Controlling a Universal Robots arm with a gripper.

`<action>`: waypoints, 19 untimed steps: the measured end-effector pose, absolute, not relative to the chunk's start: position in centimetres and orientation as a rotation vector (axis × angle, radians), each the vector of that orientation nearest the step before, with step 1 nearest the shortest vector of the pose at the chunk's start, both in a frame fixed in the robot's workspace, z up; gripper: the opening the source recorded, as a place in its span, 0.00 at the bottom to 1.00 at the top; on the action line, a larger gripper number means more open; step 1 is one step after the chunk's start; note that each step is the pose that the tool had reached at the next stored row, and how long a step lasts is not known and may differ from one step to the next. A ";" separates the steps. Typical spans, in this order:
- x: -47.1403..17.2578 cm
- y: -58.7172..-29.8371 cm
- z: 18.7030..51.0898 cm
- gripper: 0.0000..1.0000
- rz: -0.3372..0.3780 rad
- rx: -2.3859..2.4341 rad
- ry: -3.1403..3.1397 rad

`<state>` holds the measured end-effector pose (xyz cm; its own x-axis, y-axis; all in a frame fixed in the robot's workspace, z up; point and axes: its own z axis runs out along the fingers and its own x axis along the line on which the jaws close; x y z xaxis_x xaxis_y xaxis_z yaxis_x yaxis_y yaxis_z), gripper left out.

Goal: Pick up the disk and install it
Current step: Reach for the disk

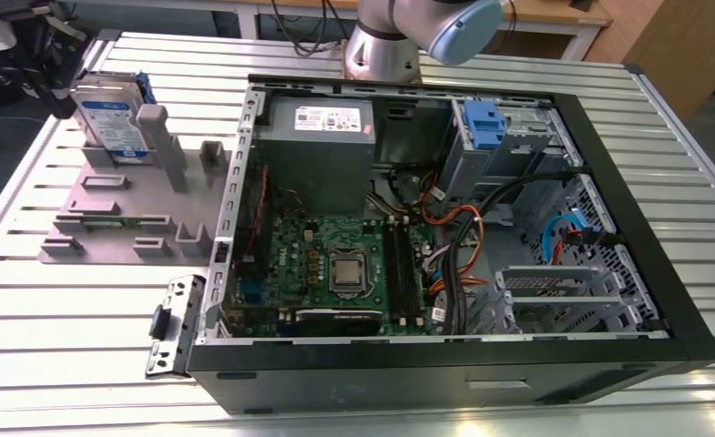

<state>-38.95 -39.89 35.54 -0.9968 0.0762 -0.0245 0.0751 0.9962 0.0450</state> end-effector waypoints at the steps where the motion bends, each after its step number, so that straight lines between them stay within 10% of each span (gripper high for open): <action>1: -39.0 -39.9 35.5 0.10 0.069 0.118 3.112; 19: -39.5 -39.9 35.5 0.10 0.069 0.118 3.112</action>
